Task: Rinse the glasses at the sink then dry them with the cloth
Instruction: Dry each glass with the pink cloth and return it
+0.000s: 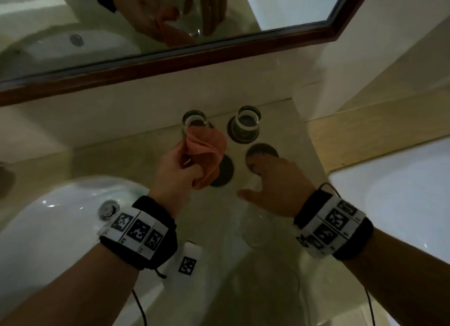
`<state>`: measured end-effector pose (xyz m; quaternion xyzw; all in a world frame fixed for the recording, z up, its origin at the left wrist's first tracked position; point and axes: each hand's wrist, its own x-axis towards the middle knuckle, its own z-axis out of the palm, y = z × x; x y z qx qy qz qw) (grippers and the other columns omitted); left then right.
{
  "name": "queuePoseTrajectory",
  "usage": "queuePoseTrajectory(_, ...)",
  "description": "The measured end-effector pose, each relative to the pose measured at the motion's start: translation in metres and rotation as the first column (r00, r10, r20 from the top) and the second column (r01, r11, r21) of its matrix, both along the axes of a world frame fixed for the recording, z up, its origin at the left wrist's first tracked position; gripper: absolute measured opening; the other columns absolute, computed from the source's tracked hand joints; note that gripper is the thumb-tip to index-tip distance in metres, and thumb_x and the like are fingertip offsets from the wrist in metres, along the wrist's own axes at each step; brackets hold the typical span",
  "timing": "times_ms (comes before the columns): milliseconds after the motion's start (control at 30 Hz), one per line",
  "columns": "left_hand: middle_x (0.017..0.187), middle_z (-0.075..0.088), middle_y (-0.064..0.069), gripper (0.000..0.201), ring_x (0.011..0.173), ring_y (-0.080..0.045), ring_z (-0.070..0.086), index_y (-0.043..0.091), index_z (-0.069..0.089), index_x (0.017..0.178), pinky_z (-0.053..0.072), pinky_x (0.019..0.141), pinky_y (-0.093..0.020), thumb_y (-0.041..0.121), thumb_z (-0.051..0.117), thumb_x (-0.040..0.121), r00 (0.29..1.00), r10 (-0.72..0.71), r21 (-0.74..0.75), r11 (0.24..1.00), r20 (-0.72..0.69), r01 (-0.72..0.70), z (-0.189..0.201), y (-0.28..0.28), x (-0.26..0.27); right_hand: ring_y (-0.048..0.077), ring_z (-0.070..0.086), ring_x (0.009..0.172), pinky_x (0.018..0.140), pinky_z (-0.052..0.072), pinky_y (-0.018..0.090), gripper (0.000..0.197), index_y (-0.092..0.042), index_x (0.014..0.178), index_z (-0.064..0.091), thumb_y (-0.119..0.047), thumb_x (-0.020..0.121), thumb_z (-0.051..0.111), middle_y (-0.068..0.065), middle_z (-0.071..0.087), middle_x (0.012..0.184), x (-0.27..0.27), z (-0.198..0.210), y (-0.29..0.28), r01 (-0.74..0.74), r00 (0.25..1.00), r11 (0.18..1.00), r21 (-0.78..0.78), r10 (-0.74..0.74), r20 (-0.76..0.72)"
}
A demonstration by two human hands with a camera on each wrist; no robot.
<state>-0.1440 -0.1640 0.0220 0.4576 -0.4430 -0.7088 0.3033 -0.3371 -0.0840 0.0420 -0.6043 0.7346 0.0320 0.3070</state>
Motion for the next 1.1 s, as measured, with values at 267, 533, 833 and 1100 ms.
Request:
queuePoseTrajectory(267, 0.117, 0.068, -0.014, 0.066, 0.111, -0.036, 0.064, 0.019, 0.064, 0.116, 0.053, 0.089, -0.055, -0.004, 0.047, 0.056, 1.0, -0.015, -0.031, 0.999, 0.009, 0.015, 0.021, 0.024, 0.044, 0.033, 0.062, 0.109, 0.092, 0.055, 0.044, 0.097, -0.021, 0.143, 0.037, -0.082, 0.072, 0.063, 0.009, 0.056, 0.127, 0.041, -0.016, 0.028, -0.192, 0.937, 0.922, 0.335, 0.274, -0.217)
queuePoseTrajectory(533, 0.125, 0.064, -0.025, 0.076, 0.113, -0.045, 0.062, 0.001, 0.058, 0.13, 0.057, 0.086, -0.056, -0.013, 0.037, 0.058, 0.985, 0.142, 0.042, 0.989, -0.099, -0.138, 0.025, 0.034, 0.127, 0.028, 0.063, 0.104, 0.091, 0.056, 0.041, 0.07, -0.016, 0.125, 0.054, -0.065, 0.078, 0.071, 0.008, 0.062, 0.119, 0.074, -0.007, 0.017, -0.138, 0.911, 0.903, 0.408, 0.278, -0.306)
queuePoseTrajectory(833, 0.112, 0.072, -0.023, 0.05, 0.108, -0.044, 0.065, 0.001, 0.069, 0.115, 0.052, 0.092, -0.054, -0.013, 0.029, 0.088, 0.912, 0.374, 0.181, 0.921, -0.168, -0.344, 0.031, 0.043, 0.211, 0.016, 0.063, 0.093, 0.079, 0.054, 0.031, 0.063, -0.021, 0.123, 0.061, -0.055, 0.071, 0.071, -0.005, 0.065, 0.109, 0.175, 0.077, -0.004, -0.056, 0.993, 0.947, -0.316, 0.084, 0.077)
queuePoseTrajectory(1100, 0.077, 0.073, -0.011, 0.045, 0.069, -0.024, 0.069, 0.011, 0.08, 0.075, 0.057, 0.059, -0.029, -0.005, 0.041, 0.094, 0.896, 0.354, 0.172, 0.933, -0.266, -0.317, 0.044, 0.058, 0.264, 0.024, 0.064, 0.106, 0.09, 0.056, 0.041, 0.068, -0.013, 0.127, 0.06, -0.053, 0.072, 0.068, 0.005, 0.066, 0.119, 0.277, 0.091, -0.002, -0.23, 0.915, 0.706, -0.67, 0.392, 0.098)
